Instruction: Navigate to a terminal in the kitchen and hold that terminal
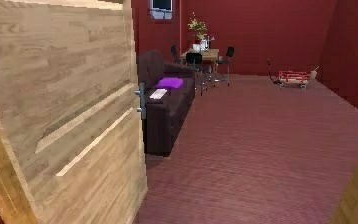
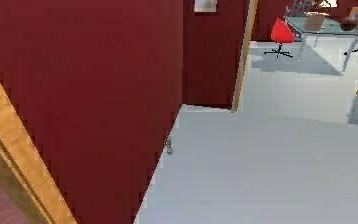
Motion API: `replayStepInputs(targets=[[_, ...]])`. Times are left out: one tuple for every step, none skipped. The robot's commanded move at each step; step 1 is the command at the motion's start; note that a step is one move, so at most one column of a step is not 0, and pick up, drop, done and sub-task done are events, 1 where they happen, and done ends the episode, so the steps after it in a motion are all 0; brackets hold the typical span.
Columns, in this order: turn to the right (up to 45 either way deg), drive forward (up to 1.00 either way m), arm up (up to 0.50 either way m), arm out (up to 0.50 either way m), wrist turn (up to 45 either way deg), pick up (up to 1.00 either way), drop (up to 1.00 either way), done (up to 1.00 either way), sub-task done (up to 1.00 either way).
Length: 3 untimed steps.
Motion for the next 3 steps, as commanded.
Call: replayStepInputs(targets=[[9.0,0.00,0.00,0.00,0.0,0.00,0.00,0.00,0.00],[0.0,0.30,0.00,0.00,0.0,0.00,0.00,0.00,0.00],[3.0,0.00,0.00,0.00,0.0,0.00,0.00,0.00,0.00]])
